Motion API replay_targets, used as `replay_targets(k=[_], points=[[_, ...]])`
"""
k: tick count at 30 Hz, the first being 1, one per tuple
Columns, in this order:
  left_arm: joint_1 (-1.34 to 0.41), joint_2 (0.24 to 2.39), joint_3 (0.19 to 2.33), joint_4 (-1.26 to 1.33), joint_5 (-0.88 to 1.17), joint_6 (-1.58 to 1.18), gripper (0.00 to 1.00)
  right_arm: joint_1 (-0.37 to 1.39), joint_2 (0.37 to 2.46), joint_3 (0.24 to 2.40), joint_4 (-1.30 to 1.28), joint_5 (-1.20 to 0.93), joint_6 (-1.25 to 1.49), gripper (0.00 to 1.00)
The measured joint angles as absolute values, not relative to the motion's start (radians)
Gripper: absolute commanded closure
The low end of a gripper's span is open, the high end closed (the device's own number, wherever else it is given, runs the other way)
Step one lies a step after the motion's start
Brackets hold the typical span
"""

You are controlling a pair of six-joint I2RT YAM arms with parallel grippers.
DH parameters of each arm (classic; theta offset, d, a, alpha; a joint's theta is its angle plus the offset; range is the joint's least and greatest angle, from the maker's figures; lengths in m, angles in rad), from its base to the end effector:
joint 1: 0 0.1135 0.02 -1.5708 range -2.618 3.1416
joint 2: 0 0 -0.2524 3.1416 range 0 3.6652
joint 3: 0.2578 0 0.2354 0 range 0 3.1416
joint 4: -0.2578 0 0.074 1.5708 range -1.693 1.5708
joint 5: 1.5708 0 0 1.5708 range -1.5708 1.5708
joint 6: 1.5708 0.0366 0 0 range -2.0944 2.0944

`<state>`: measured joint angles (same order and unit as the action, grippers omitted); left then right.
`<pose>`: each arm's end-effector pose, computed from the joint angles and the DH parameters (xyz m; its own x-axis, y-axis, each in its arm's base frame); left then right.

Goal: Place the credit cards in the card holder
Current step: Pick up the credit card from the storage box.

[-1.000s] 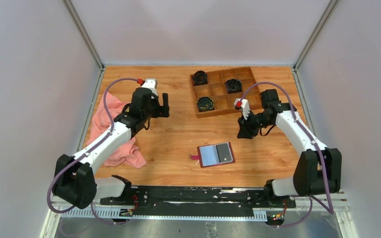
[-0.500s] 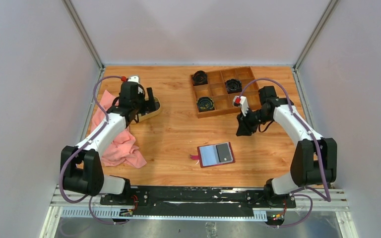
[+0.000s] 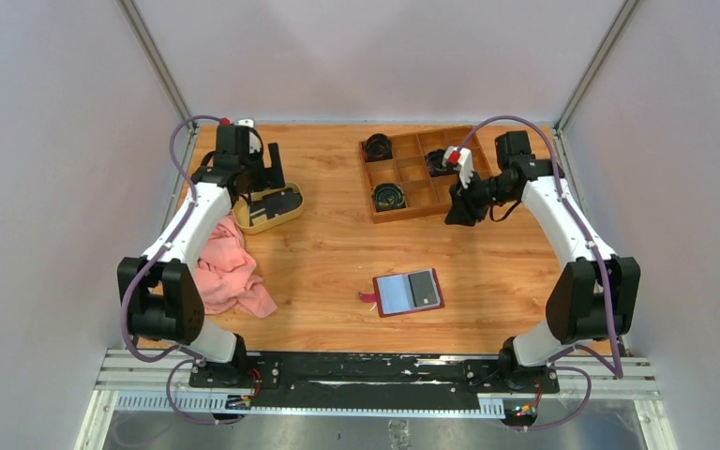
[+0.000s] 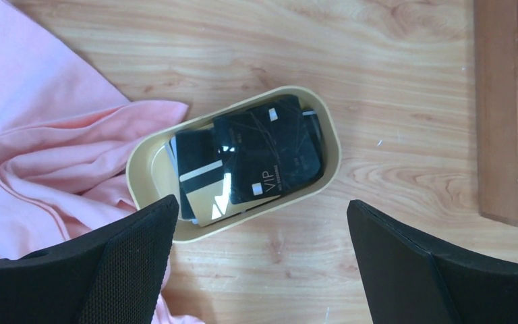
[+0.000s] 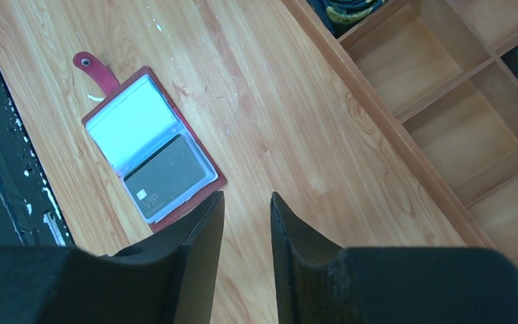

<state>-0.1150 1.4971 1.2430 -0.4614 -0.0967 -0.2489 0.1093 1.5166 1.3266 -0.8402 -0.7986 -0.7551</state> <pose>0.3185 -0.0332 0.2936 -0.6419 -0.1727 -0.7471 -0.1200 0.9849 -0.1245 0.2878 0.0580 0.2961 -0.3173 -0.5159 -0.7957 -0.9064 0.4117 0.0946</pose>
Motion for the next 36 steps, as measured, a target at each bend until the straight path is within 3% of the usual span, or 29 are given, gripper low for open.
replay_targets(k=[15,32,36], points=[[-0.048,1.595,1.174,-0.397,0.004,-0.242,0.0,0.084,1.55,1.245,-0.833,-0.816,-0.775,0.64],[-0.046,1.847,1.22,-0.303,0.021,-0.278,0.24,0.084,1.62,1.245,-0.83,-0.823,-0.775,0.64],[-0.045,1.871,1.245,-0.288,0.017,-0.296,0.25,0.084,1.625,1.245,-0.83,-0.823,-0.775,0.63]])
